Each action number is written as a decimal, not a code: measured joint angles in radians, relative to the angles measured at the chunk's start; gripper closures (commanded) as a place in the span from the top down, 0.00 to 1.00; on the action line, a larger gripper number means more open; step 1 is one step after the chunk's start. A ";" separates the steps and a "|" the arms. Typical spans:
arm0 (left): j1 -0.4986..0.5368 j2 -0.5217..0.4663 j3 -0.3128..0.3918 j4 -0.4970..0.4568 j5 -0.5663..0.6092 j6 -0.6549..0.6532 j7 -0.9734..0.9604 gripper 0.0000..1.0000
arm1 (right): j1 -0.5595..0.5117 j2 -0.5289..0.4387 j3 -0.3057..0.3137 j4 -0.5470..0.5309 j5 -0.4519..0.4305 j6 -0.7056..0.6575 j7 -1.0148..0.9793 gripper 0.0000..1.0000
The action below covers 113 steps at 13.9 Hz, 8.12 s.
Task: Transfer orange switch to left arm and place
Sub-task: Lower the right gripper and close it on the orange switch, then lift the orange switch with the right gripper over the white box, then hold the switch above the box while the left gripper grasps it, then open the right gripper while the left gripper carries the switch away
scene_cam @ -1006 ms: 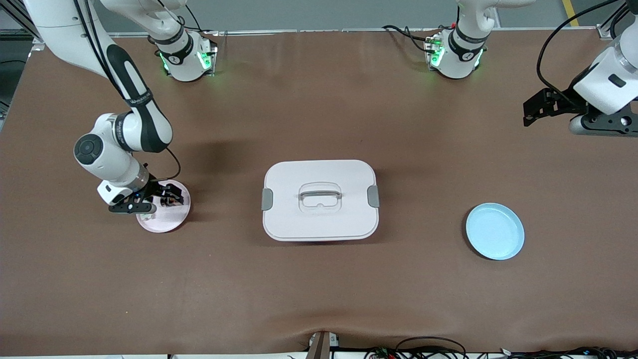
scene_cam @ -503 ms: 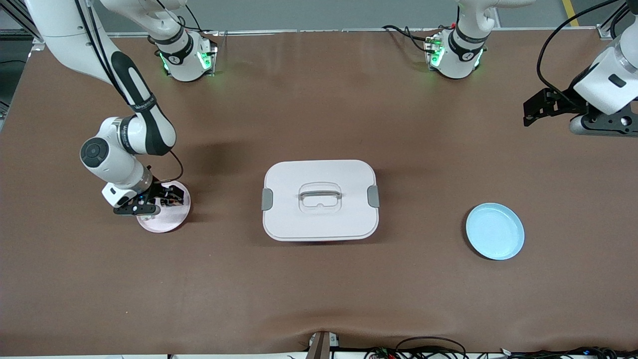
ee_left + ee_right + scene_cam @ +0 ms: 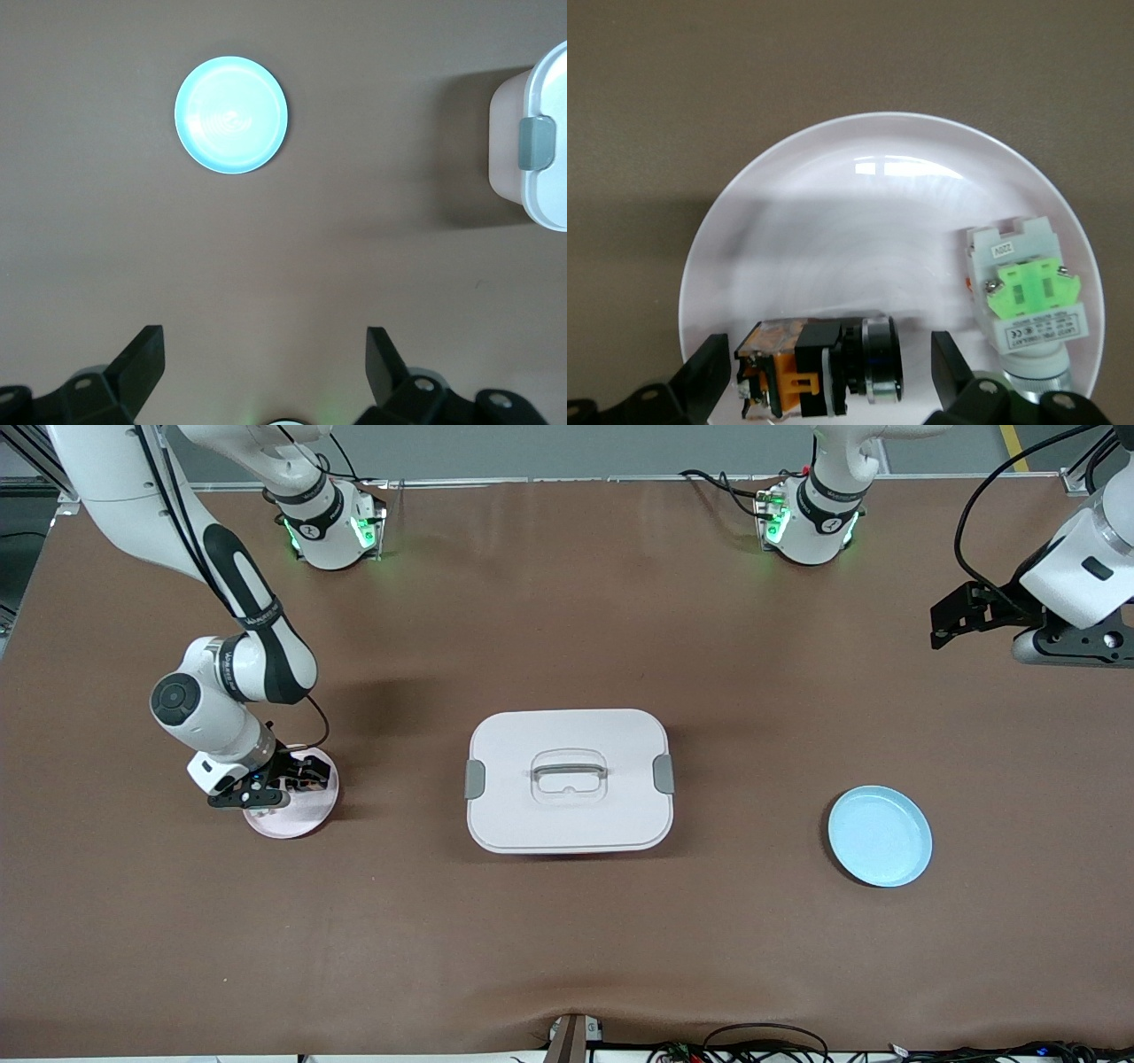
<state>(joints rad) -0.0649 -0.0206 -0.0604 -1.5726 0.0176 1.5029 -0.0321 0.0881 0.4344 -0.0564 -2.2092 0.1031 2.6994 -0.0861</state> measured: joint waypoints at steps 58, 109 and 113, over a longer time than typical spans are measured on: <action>-0.013 0.000 -0.034 -0.003 -0.005 -0.014 -0.018 1.00 | 0.607 0.195 0.046 1.129 0.315 -0.669 1.805 0.00; -0.023 0.024 -0.222 -0.392 -0.799 0.652 0.008 0.00 | 0.682 0.311 0.152 1.248 0.371 -0.410 2.281 1.00; 0.050 0.027 -0.218 -0.408 -0.643 0.563 0.112 0.00 | 0.677 0.310 0.148 1.267 0.371 -0.408 2.282 1.00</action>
<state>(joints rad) -0.0145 0.0065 -0.2779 -1.9805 -0.6255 2.0656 0.0802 0.7646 0.7448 0.0911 -0.9418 0.4741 2.2914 2.1960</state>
